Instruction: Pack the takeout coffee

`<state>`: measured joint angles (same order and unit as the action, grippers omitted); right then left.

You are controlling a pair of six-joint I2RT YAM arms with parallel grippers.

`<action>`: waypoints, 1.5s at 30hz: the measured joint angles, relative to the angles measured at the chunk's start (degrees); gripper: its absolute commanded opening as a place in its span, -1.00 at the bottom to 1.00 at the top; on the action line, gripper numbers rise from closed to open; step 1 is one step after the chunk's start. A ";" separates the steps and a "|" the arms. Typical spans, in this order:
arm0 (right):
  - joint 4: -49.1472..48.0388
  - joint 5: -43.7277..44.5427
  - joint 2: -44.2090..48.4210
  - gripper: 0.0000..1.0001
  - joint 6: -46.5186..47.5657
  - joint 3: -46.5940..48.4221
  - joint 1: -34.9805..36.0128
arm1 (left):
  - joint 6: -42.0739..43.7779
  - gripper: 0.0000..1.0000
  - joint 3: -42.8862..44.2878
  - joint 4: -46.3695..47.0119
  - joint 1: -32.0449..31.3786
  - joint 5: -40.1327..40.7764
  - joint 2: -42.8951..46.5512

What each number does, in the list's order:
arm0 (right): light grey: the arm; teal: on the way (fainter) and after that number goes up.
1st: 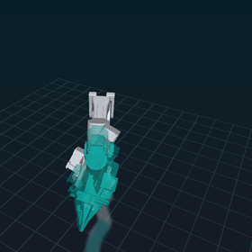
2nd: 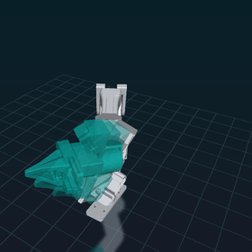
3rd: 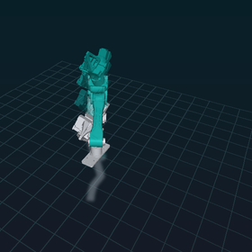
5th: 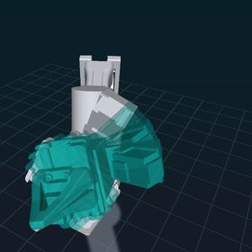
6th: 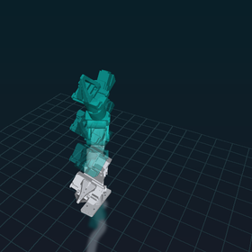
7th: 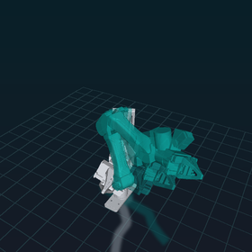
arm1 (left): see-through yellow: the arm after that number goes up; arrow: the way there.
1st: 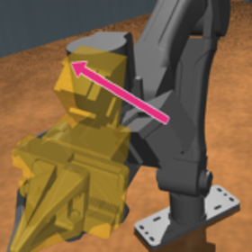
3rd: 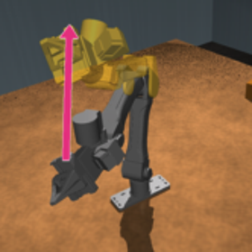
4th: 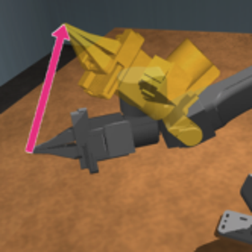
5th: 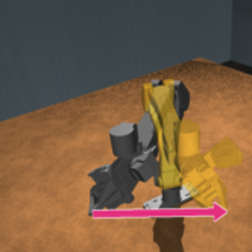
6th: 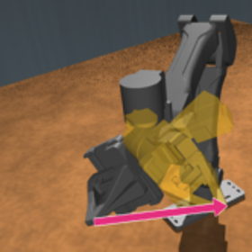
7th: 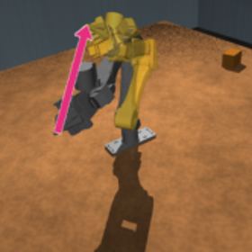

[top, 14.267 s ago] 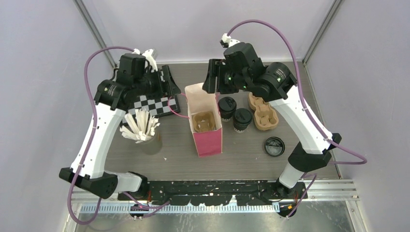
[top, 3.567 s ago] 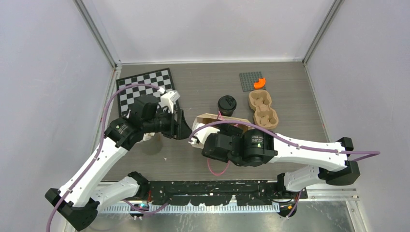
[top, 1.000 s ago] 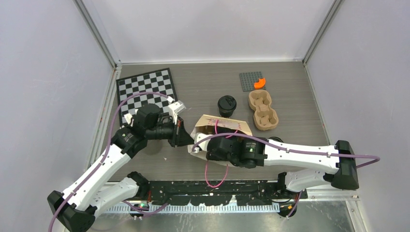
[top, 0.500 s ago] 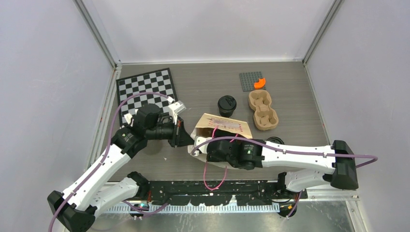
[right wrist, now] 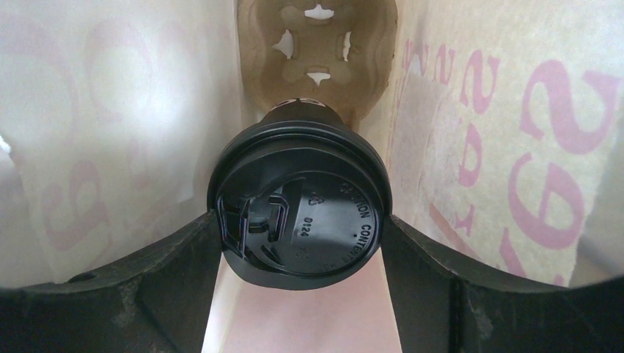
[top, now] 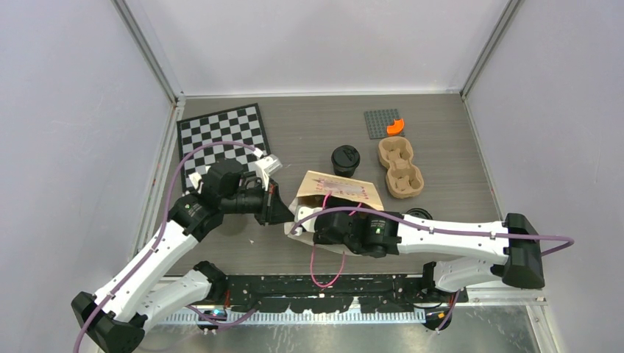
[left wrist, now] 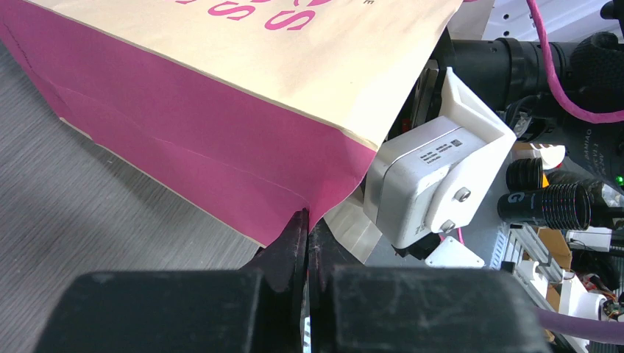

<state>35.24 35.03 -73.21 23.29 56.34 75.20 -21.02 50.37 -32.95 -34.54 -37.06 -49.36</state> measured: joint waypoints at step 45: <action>-1.51 5.64 8.92 0.55 9.38 -9.07 -0.22 | 5.92 -0.96 -4.74 2.71 0.00 -6.95 3.02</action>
<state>33.74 40.66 -64.29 32.67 47.27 74.98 -15.09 45.63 -30.24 -34.54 -44.01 -46.35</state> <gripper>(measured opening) 0.787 0.019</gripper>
